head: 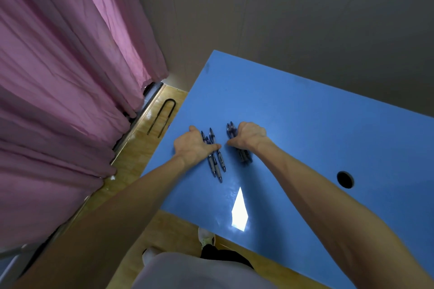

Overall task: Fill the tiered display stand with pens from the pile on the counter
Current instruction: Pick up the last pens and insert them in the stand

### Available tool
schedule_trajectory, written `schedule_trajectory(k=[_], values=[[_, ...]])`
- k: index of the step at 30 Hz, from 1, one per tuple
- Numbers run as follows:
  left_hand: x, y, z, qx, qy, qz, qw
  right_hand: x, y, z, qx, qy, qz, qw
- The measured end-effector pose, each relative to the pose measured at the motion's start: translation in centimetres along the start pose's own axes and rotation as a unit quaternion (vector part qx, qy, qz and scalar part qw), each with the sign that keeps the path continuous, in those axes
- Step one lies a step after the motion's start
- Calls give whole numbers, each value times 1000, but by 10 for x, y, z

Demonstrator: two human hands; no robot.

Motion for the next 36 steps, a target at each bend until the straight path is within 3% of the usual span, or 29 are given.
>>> schedule_trajectory(k=[7,15,22,27,31,36], values=[[8,30,1,64,19,-79,995,2,18,1,-25,19,37,999],[16,47,-3,65,12,-91,994,7,31,8,-80,49,43,995],[23,67,7,101,48,-235,965,25,37,17,-68,105,-38,991],[34,48,13,152,83,-189,967,33,46,20,-49,107,-80,990],[27,36,10,160,70,-50,983,38,55,31,-23,95,-157,983],[14,27,24,145,49,82,985,48,62,55,17,99,-303,948]])
Point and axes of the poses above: each hand's wrist, its own z-axis away from the middle knuckle, its own x-axis out of the palm, y = z × x, the point moved 2 cm from there along -z, towards the middle knuckle, and after that the axes turned 9 degrees about -z, right-handed, at the moved point
